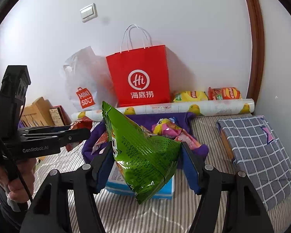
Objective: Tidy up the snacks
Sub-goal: 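Carry the green chip bag and red packet over the purple towel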
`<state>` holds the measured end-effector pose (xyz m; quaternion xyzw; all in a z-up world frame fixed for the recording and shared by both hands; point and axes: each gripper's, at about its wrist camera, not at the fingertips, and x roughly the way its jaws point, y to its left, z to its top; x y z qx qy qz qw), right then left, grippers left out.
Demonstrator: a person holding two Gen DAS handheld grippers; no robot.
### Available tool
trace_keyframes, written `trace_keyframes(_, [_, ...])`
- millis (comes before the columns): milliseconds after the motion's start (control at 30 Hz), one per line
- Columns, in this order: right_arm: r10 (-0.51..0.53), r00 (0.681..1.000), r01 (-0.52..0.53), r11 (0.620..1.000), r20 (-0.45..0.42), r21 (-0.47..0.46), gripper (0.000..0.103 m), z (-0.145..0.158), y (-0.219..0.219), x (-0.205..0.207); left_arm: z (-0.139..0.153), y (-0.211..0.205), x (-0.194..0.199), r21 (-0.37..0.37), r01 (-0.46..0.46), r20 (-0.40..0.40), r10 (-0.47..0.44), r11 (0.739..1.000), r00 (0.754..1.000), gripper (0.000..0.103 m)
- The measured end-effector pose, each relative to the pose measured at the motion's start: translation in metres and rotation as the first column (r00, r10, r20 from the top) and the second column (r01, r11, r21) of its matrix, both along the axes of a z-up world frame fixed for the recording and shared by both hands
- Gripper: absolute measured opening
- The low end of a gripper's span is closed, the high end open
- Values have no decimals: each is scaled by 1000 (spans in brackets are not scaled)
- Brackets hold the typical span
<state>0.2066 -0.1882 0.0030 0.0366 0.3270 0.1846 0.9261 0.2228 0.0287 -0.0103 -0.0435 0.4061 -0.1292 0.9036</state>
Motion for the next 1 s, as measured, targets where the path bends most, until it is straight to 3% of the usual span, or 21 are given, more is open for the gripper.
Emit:
trace_keyframes(667, [-9, 1000, 9, 1000, 13, -24, 65, 5, 17, 80, 10, 27, 66, 29, -76, 9, 76, 997, 997, 37])
trace_keyframes(1000, [26, 1000, -26, 1000, -3, -16, 65, -6, 30, 104, -6, 30, 89, 25, -92, -19, 92, 995, 996, 37])
